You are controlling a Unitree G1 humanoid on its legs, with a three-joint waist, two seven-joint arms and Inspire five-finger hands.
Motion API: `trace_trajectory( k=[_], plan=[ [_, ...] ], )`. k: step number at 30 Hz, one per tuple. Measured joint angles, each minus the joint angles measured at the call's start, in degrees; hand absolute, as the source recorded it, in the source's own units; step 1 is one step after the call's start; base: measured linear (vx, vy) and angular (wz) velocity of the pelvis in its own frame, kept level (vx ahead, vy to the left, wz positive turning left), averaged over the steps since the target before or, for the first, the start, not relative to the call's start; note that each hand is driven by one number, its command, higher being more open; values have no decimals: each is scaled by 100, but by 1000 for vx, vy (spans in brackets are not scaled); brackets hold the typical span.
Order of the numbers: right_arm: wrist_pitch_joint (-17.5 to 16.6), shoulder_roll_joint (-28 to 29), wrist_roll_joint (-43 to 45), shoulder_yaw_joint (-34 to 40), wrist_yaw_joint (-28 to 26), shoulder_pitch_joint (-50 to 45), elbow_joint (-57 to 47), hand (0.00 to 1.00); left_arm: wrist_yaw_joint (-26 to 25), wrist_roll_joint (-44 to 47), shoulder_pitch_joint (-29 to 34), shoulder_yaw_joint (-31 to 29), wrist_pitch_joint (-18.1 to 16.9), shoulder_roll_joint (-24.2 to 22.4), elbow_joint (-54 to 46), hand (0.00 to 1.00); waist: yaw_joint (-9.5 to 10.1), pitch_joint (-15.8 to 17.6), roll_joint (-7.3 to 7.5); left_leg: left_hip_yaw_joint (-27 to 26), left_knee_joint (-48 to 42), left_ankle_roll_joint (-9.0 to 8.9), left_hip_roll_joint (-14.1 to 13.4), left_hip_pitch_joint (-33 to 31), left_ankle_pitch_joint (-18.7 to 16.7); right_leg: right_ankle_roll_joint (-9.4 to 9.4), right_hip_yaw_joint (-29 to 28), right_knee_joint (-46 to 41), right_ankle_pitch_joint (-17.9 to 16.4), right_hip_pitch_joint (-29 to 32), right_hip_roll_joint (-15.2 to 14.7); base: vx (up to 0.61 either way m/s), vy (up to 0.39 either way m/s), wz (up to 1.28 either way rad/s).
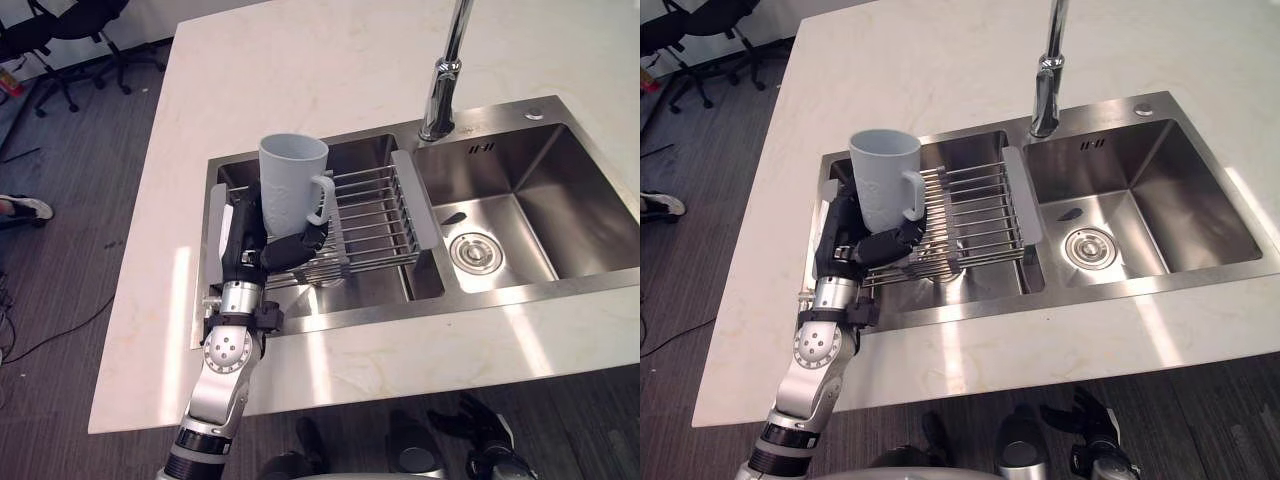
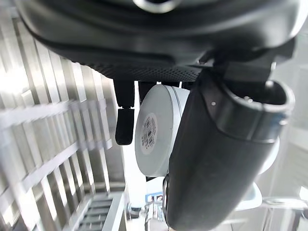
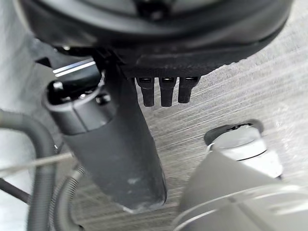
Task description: Walk over to the sink, pick up the cup, carry it to the dishwasher, place the cup inside the dishwasher, then close the dishwasher door
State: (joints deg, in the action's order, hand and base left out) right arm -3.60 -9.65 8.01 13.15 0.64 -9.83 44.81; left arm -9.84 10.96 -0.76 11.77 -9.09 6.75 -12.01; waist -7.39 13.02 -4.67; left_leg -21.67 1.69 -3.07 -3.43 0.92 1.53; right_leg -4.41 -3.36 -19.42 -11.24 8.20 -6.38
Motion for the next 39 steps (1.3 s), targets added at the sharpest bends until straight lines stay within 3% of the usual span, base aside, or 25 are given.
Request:
trace_trajectory(
  k=[3,5,8,9,10,11,12,13,15,17,19,20,21,23,25,27,29,31,39],
  plan=[
    [-19,325,144,-25,108,-16,-448,90,25,38,64,332,-7,-43,-305,30,149,-5,217,-297,-374,46,-148,-303,-187,-84,-318,69,227,281,89,-18,11,-47],
    [-48,396,154,-154,202,-30,-582,90,39,35,43,485,-11,-102,-434,30,162,7,321,-273,-796,98,-248,-604,-354,-257,-207,29,384,422,69,-43,13,-9],
    [-53,395,155,-227,287,-107,-600,90,17,36,59,491,-12,-216,-434,30,237,-1,385,-255,-1151,187,-341,-654,-526,-395,-176,-27,464,346,85,-59,24,3],
    [-54,422,155,-228,302,-104,-593,90,20,36,25,422,-27,-245,-448,30,342,-25,364,-271,-1231,248,-431,-750,-563,-455,-322,-165,325,351,99,-111,7,22],
    [-47,484,157,-259,301,-125,-565,90,20,37,33,371,-43,-271,-440,30,373,-49,431,-132,-1354,268,-425,-827,-558,-517,-333,-1289,-140,431,90,-113,-11,32],
    [-47,507,157,-280,296,-176,-552,90,17,38,69,348,-53,-277,-441,30,412,-81,463,-84,-1409,272,-420,-841,-551,-572,-344,-1677,-287,371,86,-76,-95,39],
    [-47,524,156,-356,291,-248,-518,90,-26,38,130,307,-69,-272,-452,30,596,-139,544,-53,-1573,272,-420,-929,-537,-578,-422,-1887,-421,155,63,-79,-174,24],
    [-47,522,157,-446,295,-255,-530,90,-98,37,133,293,-69,-272,-513,30,735,-213,625,7,-1821,272,-423,-1220,-536,-468,-454,-1395,-564,-135,48,-105,-211,21],
    [-48,507,179,-473,298,-39,-569,90,-127,34,127,324,-71,-313,-667,30,831,-240,589,189,-2043,206,-560,-1733,-423,-241,-410,-662,-763,-237,188,-189,-211,34],
    [-61,510,210,-483,304,49,-588,90,-135,30,137,472,-34,-320,-666,30,819,-230,557,482,-2029,94,-690,-1936,-187,-118,-237,-319,-784,-364,411,-207,-180,51],
    [-97,497,214,-454,373,-57,-585,90,-137,30,202,662,-18,-320,-668,30,766,-218,537,813,-1840,-28,-856,-1857,252,141,152,-318,-651,-568,671,-293,-244,79],
    [-127,485,224,-440,421,-113,-593,90,-128,27,191,725,-19,-322,-697,30,721,-232,572,896,-1462,-82,-777,-1783,606,311,361,-261,-586,-566,630,-317,-196,82],
    [-152,508,245,-436,438,-149,-613,90,-125,26,191,759,-18,-335,-764,30,689,-248,608,883,-1354,-74,-750,-1789,695,434,497,-193,-589,-567,589,-300,-164,81],
    [-185,408,342,-340,482,-270,-623,90,-96,23,170,901,-33,-383,-979,30,647,-237,535,628,-2759,248,-862,-1978,-336,624,963,-129,-501,-555,523,-296,-117,86],
    [-180,384,360,-340,483,-474,-621,90,-73,22,152,959,-91,-378,-1031,30,635,-320,532,577,-3454,233,-896,-1716,-869,649,1215,-96,-418,-555,409,-228,9,87],
    [-180,413,362,-340,480,-573,-533,90,-78,23,131,995,-160,-405,-1023,30,562,-464,489,432,-3286,102,-944,-1229,-1173,541,1492,82,-317,-477,306,-192,75,90],
    [-178,385,360,-336,472,-472,-264,90,-77,21,24,979,-274,-436,-836,30,502,-676,266,511,-1533,-276,-760,-484,-1121,344,1705,277,-122,-239,268,-108,151,63],
    [-141,517,362,-348,420,-314,-69,90,-123,23,-115,868,-281,-298,-430,30,501,-677,406,503,-1152,-167,-515,-413,-838,255,1714,417,89,-223,110,-76,156,20],
    [-139,556,359,-347,398,-91,190,90,-127,22,-99,675,-111,-92,62,30,457,-683,471,304,-1036,-39,-259,-271,-828,192,1389,735,448,-307,-7,-31,115,-14]
  ],
)
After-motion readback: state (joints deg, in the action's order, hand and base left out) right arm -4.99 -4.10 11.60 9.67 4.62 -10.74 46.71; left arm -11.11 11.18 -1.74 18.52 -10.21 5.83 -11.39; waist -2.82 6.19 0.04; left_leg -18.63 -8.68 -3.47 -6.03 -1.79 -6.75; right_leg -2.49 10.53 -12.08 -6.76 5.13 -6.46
